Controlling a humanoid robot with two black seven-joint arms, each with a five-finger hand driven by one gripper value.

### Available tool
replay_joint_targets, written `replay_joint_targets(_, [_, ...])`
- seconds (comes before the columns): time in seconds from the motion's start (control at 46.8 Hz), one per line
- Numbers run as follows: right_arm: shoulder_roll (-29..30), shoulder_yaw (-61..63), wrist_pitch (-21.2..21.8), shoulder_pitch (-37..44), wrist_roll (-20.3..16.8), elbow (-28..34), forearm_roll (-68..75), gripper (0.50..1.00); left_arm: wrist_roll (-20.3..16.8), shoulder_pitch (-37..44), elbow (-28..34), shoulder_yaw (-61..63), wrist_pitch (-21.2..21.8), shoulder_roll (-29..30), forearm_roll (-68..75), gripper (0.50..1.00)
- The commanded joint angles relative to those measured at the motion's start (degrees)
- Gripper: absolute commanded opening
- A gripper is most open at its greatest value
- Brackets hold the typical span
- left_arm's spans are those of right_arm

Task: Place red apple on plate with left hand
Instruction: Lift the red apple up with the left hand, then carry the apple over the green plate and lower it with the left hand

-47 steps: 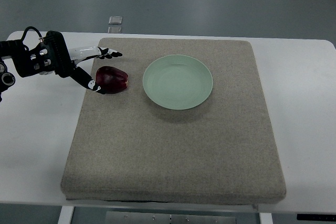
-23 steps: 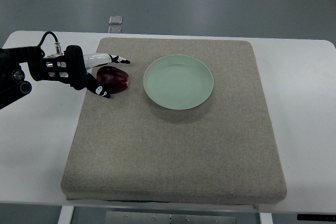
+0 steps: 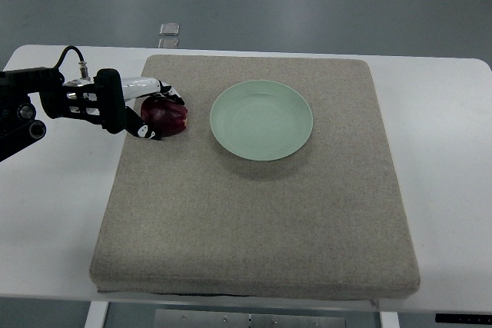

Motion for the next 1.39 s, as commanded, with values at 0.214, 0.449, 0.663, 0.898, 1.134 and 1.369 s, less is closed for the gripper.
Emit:
replay_joint_targets(0.214, [0.0, 0.0, 0.0, 0.0, 0.0, 0.0, -0.01, 0.932, -0.1, -1.09, 0.79, -1.23, 0.01, 1.37, -0.98, 0.5])
replay_joint_targets(0.449, [0.0, 0.0, 0.0, 0.0, 0.0, 0.0, -0.01, 0.932, -0.1, -8.47, 1.14, -3.16, -0.34, 4.27, -1.6, 0.5])
replay_joint_targets(0.663, [0.0, 0.0, 0.0, 0.0, 0.0, 0.0, -0.01, 0.932, -0.1, -14.71, 1.14, -3.69, -1.05, 3.48, -1.86, 0.5])
replay_joint_targets(0.898, [0.0, 0.0, 0.0, 0.0, 0.0, 0.0, -0.01, 0.93, 0.08, -18.32, 0.7, -3.69, -0.96, -1.52, -3.88, 0.5])
replay_joint_targets(1.134, [0.0, 0.0, 0.0, 0.0, 0.0, 0.0, -0.01, 0.932, 0.17, -16.74, 1.23, -2.82, -0.52, -7.94, -2.74, 0.5])
replay_joint_targets(1.369, [0.0, 0.0, 0.0, 0.0, 0.0, 0.0, -0.01, 0.932, 0.08, -12.52, 4.13, -0.09, 0.01, -13.65, -2.56, 0.5])
